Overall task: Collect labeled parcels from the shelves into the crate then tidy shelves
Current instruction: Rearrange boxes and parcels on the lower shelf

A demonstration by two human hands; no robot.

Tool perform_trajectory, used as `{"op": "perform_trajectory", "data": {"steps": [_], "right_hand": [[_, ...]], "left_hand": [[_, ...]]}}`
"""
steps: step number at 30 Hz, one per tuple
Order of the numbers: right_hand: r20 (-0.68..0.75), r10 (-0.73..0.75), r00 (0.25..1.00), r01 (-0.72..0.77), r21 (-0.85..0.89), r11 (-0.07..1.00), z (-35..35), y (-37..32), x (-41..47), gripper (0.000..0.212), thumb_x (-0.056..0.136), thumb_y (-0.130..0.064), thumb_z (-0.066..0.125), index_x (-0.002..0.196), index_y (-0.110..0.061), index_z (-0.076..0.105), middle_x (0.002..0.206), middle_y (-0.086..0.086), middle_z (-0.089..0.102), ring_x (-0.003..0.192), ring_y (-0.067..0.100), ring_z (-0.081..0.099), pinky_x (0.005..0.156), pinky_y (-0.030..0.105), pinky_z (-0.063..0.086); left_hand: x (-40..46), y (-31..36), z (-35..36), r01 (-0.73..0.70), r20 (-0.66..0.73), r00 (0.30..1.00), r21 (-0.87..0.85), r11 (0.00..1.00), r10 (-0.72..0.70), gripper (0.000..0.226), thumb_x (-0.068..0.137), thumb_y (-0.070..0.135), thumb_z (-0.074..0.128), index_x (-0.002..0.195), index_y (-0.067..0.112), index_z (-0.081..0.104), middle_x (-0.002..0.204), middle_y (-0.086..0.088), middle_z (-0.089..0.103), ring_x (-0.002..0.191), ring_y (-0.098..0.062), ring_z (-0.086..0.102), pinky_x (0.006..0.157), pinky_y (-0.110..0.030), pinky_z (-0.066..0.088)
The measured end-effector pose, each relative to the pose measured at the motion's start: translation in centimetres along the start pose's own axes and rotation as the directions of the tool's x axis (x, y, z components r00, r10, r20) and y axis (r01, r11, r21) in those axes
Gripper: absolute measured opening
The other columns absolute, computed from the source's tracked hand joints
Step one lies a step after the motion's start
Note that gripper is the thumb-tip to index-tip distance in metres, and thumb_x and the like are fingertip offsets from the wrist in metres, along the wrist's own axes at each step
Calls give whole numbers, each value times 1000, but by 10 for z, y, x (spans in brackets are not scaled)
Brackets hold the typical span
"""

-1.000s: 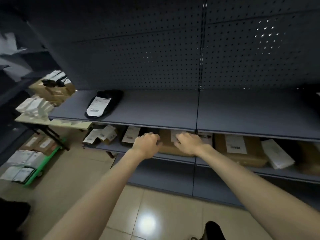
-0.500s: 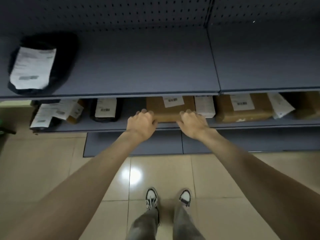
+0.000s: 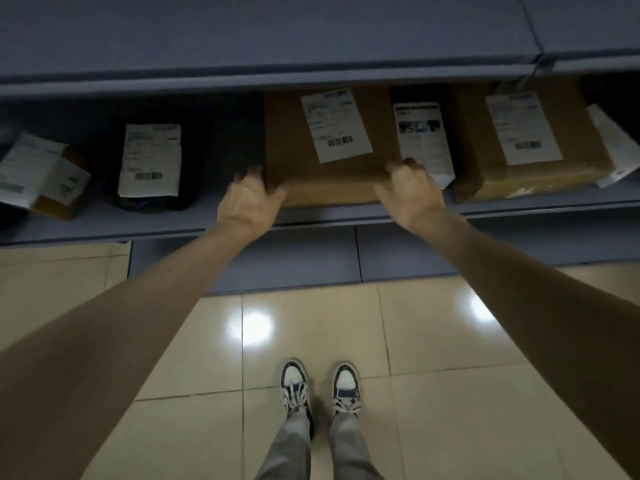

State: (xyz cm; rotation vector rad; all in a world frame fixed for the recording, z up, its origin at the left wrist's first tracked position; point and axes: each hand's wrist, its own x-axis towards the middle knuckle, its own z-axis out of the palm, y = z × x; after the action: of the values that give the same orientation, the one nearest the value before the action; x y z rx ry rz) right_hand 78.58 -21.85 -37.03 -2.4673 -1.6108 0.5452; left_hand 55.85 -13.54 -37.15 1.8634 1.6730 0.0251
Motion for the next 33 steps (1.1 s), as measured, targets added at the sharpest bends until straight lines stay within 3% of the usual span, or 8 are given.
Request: {"op": "perform_trajectory", "data": {"steps": [4, 7, 11, 15, 19, 26, 29, 33], "right_hand": [[-62, 78, 995, -78, -2, 997, 16, 11, 24, 49, 99, -40, 51, 132, -4, 49, 128, 20, 48, 118, 38, 49, 94, 46, 43], [-57, 179, 982, -166, 187, 968, 26, 19, 44, 55, 98, -43, 52, 134, -2, 43, 130, 21, 48, 117, 37, 51, 92, 42, 44], [0, 233, 972, -214, 395, 893, 35, 26, 64, 55, 98, -43, 53, 130, 1, 47, 124, 18, 56, 113, 33, 55, 79, 30, 39], [-24, 230, 973, -203, 390, 898, 45, 32, 66, 52, 99, -39, 54, 131, 0, 47, 125, 19, 57, 115, 35, 55, 86, 34, 44], [-22, 236, 972, -200, 462, 864, 46, 30, 62, 53, 98, -39, 54, 136, -4, 42, 131, 17, 55, 121, 35, 51, 97, 41, 46], [-80, 221, 972, -132, 592, 795, 51, 26, 24, 47, 96, -33, 61, 133, -8, 49, 116, 5, 60, 106, 22, 56, 81, 16, 37], [-104, 242, 965, -104, 694, 713, 65, 27, -3, 41, 94, -31, 64, 128, -12, 52, 94, -11, 61, 87, 9, 60, 67, 10, 43], [-21, 272, 962, -128, 847, 516, 82, 32, -30, 40, 91, -30, 68, 125, -21, 50, 112, -9, 64, 104, 9, 63, 86, 28, 53]], "left_hand": [[25, -3, 13, 69, 38, 997, -171, 983, -63, 80, 95, 56, 57, 155, 10, 30, 149, -14, 48, 130, -32, 51, 99, -32, 45], [43, -8, 24, 117, 51, 993, -245, 962, -108, 79, 94, 56, 58, 154, 9, 35, 149, -12, 48, 131, -30, 51, 94, -26, 42], [58, -17, 35, 122, 83, 992, -418, 900, -96, 72, 92, 54, 62, 148, 12, 45, 136, -2, 58, 124, -24, 56, 96, -24, 43], [56, -24, 49, 91, 81, 995, -572, 816, -54, 60, 96, 48, 61, 141, 11, 52, 123, 3, 61, 117, -17, 59, 100, -23, 43], [52, -23, 51, 67, 47, 998, -616, 785, -48, 56, 97, 46, 60, 141, 11, 52, 121, 4, 61, 116, -16, 59, 101, -23, 42], [22, -38, 57, 48, -11, 998, -599, 799, -68, 48, 97, 50, 59, 131, 16, 61, 116, 2, 68, 111, -17, 63, 101, -32, 49], [0, -50, 62, 19, -30, 998, -636, 772, -49, 35, 98, 43, 59, 123, 18, 65, 109, 7, 71, 106, -10, 66, 99, -29, 50], [-31, -59, 67, -2, -46, 998, -698, 716, -42, 30, 99, 35, 61, 124, 19, 64, 109, 13, 72, 101, 3, 66, 90, -14, 49]]}}
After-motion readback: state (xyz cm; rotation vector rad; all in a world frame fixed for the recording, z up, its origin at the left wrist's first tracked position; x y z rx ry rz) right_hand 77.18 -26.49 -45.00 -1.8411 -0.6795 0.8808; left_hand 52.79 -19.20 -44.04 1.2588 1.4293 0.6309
